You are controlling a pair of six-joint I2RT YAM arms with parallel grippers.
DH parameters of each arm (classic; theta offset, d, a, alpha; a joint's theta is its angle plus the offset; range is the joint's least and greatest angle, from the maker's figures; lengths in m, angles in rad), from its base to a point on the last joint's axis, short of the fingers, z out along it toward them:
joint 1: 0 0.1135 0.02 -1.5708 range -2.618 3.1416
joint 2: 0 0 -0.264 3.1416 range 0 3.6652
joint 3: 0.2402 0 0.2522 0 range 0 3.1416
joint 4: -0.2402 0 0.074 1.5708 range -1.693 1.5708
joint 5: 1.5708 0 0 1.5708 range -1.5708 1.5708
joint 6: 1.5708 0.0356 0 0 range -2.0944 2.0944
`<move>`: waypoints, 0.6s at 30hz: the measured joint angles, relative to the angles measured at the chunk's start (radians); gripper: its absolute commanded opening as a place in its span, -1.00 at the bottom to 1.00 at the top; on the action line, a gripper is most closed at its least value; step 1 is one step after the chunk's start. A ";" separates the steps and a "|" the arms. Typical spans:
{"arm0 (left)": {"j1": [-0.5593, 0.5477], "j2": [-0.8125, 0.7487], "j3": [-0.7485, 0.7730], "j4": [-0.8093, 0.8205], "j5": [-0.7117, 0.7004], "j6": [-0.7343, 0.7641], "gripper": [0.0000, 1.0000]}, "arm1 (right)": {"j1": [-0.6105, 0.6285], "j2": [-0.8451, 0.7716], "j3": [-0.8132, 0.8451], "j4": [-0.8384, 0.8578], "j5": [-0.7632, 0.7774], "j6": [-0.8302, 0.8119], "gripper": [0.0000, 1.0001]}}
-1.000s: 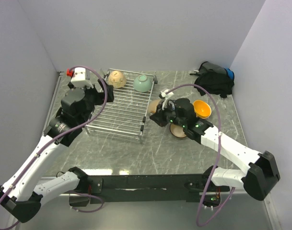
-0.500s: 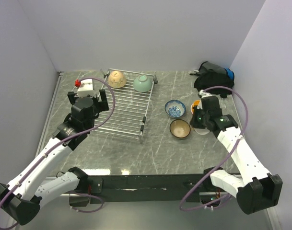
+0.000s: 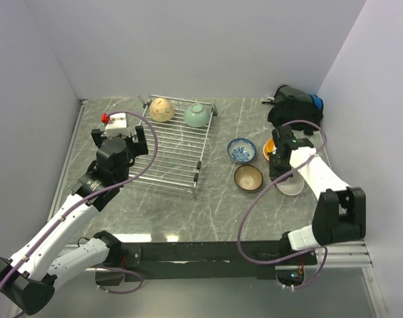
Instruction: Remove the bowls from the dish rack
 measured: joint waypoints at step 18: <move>0.001 -0.025 -0.025 0.021 0.009 0.007 0.99 | 0.011 0.219 0.093 -0.031 -0.014 -0.056 0.11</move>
